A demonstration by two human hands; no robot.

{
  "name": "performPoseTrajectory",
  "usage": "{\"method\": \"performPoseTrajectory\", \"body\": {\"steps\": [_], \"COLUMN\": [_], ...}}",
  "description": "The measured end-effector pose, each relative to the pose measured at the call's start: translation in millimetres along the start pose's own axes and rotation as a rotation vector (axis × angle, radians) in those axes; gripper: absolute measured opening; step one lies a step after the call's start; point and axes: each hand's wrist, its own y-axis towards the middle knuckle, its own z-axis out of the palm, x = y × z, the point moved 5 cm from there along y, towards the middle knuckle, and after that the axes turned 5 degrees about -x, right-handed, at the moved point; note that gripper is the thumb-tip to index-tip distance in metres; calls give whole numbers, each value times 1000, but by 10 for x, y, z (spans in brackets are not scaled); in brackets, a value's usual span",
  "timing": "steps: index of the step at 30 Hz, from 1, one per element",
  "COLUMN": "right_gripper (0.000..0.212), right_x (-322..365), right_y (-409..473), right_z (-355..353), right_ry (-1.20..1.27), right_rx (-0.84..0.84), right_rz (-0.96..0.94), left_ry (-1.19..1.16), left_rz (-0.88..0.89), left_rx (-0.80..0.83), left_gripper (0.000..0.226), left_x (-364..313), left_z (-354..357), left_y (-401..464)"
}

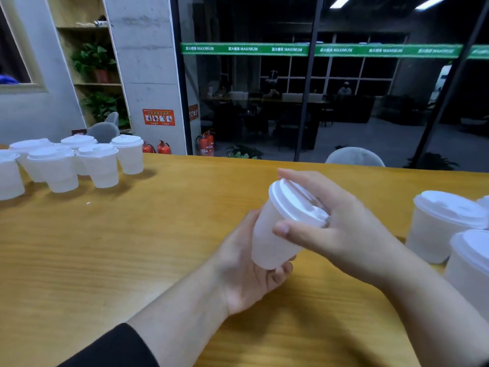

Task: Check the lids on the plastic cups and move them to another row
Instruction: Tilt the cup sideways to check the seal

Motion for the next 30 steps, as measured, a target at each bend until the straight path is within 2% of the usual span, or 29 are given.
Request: {"method": "performPoseTrajectory", "body": {"steps": [3,7,9,11,13,15,17,20,22,24,25,27,30], "right_gripper": [73,61,61,71,80,76,66,58,58,59,65,80,83], "right_x": [32,-9,-34,-53,-38,-7,11,10,-13,-31,-33,-27,-2], "right_y": [-5,48,51,43,17,-14,-30,-12,8,17,27,17,-28], "right_z": [62,136,171,137,73,50,83,141,166,185,193,174,141], "right_ry": [14,151,188,146,90,63,35,45,88,148,156,121,67], "right_rx": [-48,-291,-326,-276,-175,-77,-47,-211,-340,-363,-320,-198,-61], "right_rz": [-34,110,163,153,108,61,33,35,98,160,167,123,37], "left_ry": [-37,-105,-65,-67,-55,14,18,-61,-11,59,63,34,66], "left_rz": [73,282,351,295,119,6,-4,159,343,438,401,213,24], "left_rx": [-70,-292,-337,-299,-174,-98,-141,-256,-311,-354,-356,-297,-149], "left_gripper": [36,34,36,43,49,50,47,42,43,49,49,43,38], "left_x": [10,-64,-105,-127,-101,-56,-25,-55,-131,-190,-190,-138,-54], "left_z": [29,-57,-89,-111,-103,-95,-84,-83,-115,-135,-147,-150,-151], "left_y": [-30,-44,-52,-42,-36,-56,-53,-32,-23,-41,-39,-27,-11]}}
